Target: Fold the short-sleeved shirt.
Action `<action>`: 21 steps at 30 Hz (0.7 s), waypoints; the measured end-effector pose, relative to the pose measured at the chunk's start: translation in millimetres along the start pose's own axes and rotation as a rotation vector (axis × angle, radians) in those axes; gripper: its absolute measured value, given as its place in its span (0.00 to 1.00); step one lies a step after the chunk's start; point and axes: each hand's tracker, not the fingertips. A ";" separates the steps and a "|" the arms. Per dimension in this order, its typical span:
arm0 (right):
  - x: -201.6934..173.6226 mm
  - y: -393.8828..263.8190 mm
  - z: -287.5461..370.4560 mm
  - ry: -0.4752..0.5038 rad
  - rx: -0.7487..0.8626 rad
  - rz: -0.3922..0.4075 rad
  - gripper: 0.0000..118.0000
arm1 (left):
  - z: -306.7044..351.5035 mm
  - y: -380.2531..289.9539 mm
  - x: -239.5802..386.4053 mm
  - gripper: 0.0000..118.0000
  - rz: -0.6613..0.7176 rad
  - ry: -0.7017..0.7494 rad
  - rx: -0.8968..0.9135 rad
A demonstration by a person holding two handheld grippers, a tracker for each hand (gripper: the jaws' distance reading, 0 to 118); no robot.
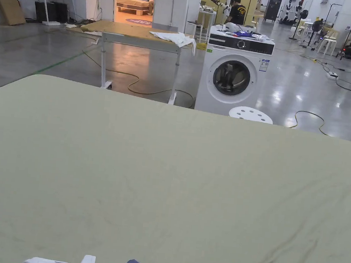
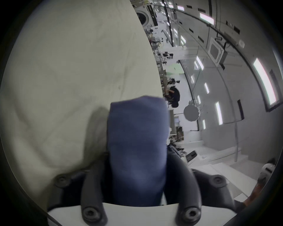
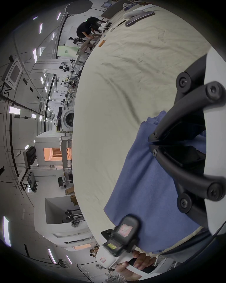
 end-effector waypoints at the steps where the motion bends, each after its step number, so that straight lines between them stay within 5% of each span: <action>1: 0.8 -0.1 -0.1 0.000 -0.002 -0.001 0.02 | -0.3 -0.6 -2.2 0.24 0.020 -0.015 0.007; 4: 2.5 0.0 0.4 0.012 0.000 -0.007 0.02 | 4.0 -5.2 -12.0 0.16 0.072 -0.060 0.037; 13: 0.6 14.0 13.8 -0.003 0.065 0.019 0.02 | 32.5 -33.0 34.3 0.13 0.028 -0.046 0.153; 21: 50.4 74.9 22.2 -0.076 0.172 0.007 0.02 | 172.7 -1.8 63.3 0.13 -0.050 0.031 0.312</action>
